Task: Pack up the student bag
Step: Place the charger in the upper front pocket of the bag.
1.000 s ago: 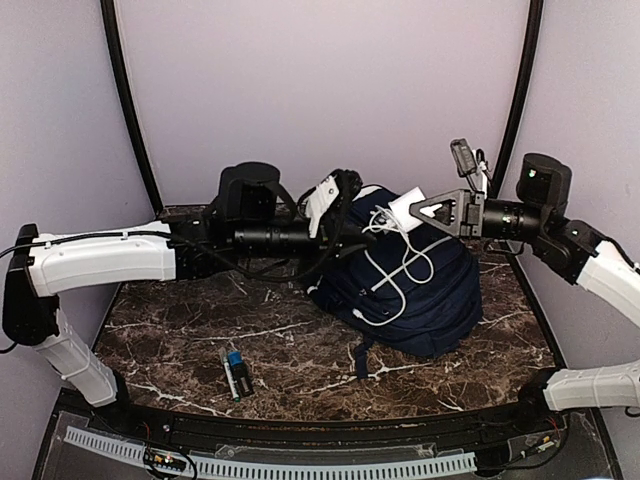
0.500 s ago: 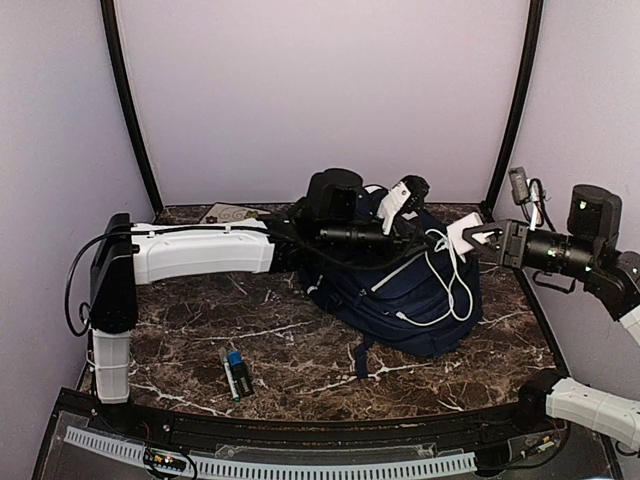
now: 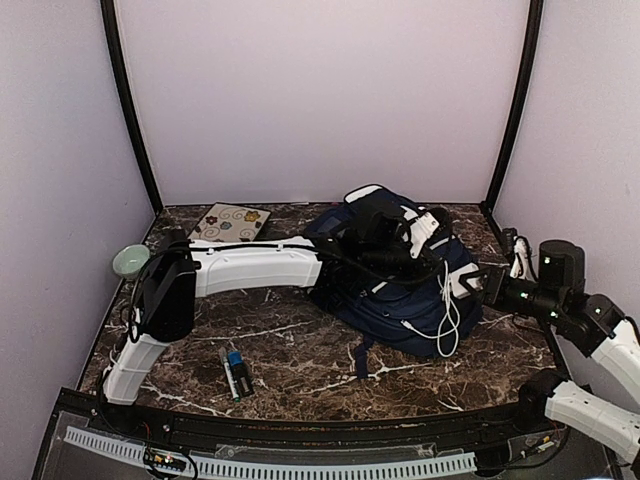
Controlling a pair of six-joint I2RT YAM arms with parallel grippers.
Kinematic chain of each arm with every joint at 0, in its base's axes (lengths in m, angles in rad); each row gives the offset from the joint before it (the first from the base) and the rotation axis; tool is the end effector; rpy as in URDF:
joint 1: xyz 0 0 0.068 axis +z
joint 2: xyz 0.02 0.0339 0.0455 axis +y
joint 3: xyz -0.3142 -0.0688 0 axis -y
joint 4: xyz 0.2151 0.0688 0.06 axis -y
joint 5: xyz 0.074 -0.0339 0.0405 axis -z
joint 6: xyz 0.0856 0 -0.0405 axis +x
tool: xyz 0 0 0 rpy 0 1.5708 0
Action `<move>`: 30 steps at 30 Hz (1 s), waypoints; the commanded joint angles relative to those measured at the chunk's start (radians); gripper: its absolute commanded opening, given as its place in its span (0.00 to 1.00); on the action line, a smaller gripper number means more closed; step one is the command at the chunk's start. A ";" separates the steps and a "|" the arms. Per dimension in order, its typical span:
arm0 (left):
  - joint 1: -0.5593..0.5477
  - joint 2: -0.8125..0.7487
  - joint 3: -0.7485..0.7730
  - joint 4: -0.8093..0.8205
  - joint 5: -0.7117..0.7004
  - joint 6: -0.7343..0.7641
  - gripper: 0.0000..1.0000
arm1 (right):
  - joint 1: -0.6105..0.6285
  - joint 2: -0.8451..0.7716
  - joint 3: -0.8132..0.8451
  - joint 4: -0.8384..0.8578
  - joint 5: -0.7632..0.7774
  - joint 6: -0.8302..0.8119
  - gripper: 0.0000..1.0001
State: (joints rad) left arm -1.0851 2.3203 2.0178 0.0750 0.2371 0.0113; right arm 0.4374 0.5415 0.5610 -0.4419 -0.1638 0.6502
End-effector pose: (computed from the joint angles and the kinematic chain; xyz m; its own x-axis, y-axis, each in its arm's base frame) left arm 0.2672 -0.5492 0.3012 -0.0944 0.2023 -0.9748 0.9676 0.2491 -0.0420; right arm 0.0930 0.0589 0.2747 -0.6301 0.3647 -0.6855 -0.2151 0.7663 0.6054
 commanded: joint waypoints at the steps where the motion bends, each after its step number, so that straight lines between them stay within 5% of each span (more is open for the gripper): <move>1: -0.007 -0.023 0.094 -0.240 -0.118 0.128 0.46 | -0.011 -0.043 -0.125 0.212 0.039 0.164 0.00; 5: -0.013 -0.039 0.197 -0.531 -0.072 0.240 0.71 | -0.026 -0.042 -0.186 0.305 0.031 0.204 0.00; 12: -0.013 -0.201 0.130 -0.755 -0.023 0.332 0.88 | -0.090 0.044 -0.230 0.464 -0.082 0.237 0.00; 19: -0.025 -0.257 -0.102 -0.551 -0.273 0.390 0.90 | -0.139 0.088 -0.264 0.579 -0.190 0.278 0.00; 30: -0.085 -0.226 -0.273 -0.131 -0.371 0.535 0.96 | -0.153 0.128 -0.268 0.616 -0.227 0.277 0.00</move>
State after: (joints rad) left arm -1.1564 2.0872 1.7725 -0.2668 -0.0601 0.4751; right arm 0.2932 0.6552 0.3027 0.0769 -0.3691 0.9180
